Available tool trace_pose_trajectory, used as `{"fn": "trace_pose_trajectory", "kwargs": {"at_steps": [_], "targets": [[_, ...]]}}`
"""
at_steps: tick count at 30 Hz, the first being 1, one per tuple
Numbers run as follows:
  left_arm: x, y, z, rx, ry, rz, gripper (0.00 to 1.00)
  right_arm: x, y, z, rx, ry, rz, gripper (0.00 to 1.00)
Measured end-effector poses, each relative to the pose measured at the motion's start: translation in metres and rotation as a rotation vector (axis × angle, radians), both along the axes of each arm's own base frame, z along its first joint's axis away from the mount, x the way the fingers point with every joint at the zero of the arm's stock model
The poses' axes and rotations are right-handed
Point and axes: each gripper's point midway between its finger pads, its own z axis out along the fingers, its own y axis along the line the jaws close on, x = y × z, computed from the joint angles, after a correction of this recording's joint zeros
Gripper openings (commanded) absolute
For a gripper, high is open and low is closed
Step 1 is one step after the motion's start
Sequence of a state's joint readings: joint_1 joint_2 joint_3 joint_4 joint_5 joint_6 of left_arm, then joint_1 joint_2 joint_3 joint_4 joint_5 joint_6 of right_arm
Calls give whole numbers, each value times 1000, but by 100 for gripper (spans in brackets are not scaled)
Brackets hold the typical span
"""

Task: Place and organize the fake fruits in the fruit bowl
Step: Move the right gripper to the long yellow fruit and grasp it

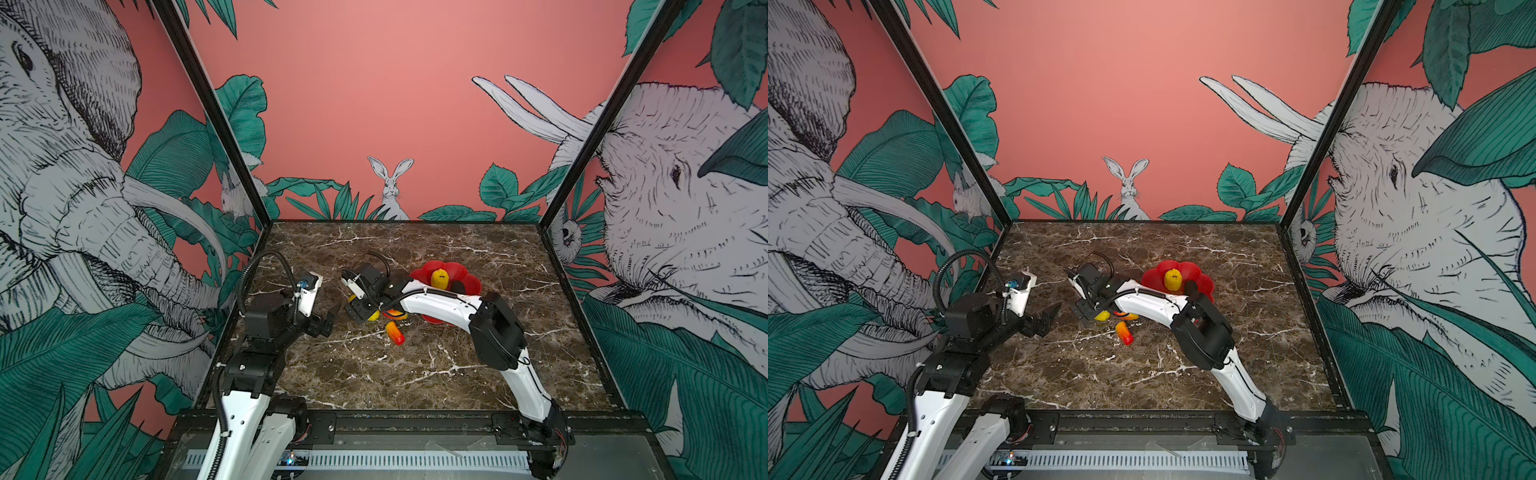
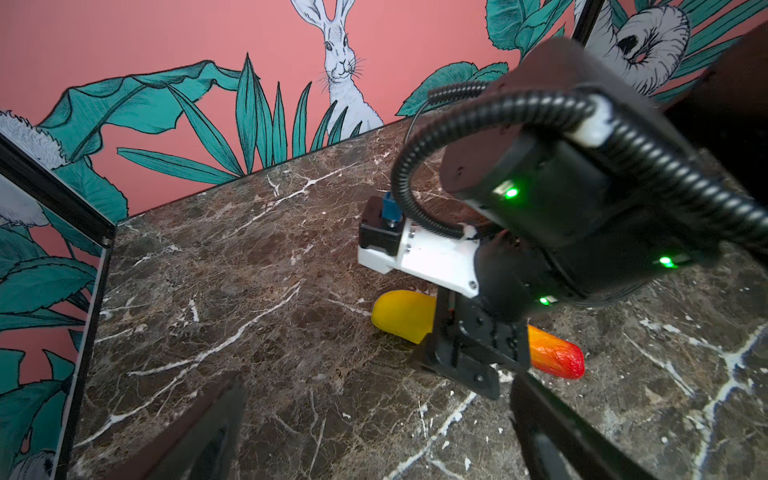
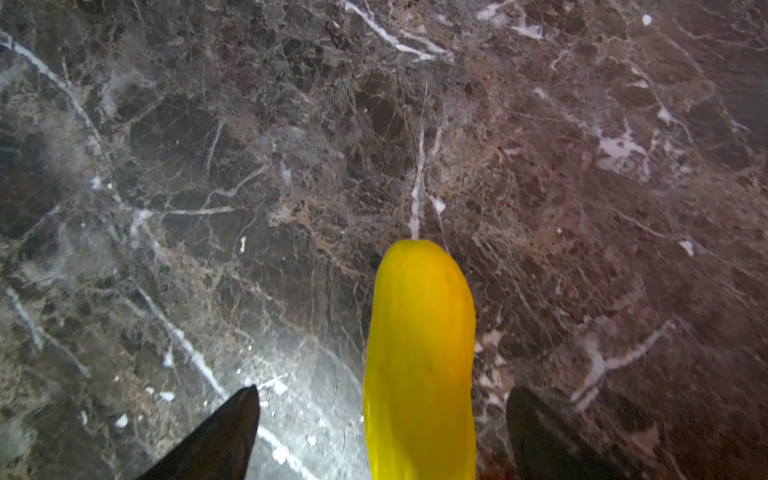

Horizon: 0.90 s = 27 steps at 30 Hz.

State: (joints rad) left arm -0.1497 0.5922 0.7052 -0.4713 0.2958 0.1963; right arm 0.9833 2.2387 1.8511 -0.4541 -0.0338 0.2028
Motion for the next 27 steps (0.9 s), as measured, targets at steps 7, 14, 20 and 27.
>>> {"fn": "trace_pose_trajectory", "kwargs": {"at_steps": [7,14,20,27], "targets": [[2,-4,-2,-6,25,-10,100,10,5,-3,-1,10,-69,69],[0,-5,1,0,29,-15,100,12,0,-5,-15,10,-103,72],[-8,-1,8,7,-3,-2,100,9,-11,-23,-63,19,-115,70],[-4,-5,3,-3,23,-15,100,8,-13,-28,-47,33,-143,37]]}}
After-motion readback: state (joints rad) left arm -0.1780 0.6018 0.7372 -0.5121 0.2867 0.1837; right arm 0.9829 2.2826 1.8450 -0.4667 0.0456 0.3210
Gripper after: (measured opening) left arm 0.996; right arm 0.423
